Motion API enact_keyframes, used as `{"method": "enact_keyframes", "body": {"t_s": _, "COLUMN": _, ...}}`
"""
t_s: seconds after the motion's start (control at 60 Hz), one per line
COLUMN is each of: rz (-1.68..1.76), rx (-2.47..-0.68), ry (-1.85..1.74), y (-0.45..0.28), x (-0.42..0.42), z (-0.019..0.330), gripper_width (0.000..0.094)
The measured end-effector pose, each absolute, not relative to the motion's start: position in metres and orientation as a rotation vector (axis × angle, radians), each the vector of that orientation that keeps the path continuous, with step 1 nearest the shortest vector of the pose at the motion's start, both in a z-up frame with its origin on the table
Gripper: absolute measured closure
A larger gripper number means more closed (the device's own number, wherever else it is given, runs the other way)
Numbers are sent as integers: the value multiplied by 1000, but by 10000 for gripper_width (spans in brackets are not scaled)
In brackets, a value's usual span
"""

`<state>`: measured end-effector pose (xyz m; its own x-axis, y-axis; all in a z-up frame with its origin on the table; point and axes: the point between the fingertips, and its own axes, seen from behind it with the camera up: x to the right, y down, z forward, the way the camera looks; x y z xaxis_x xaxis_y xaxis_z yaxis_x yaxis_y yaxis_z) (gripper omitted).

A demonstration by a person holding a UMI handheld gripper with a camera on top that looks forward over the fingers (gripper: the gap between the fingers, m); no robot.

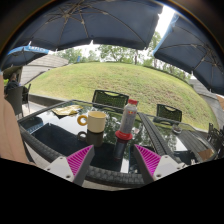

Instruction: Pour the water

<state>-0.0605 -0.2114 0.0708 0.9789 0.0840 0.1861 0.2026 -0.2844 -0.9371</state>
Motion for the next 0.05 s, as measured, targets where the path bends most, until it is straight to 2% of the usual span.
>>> {"method": "enact_keyframes", "body": {"t_s": 0.05, "rz": -128, "rx": -1839, "ry": -198, "y": -220, "x": -76, "z": 67, "gripper_width": 94}}
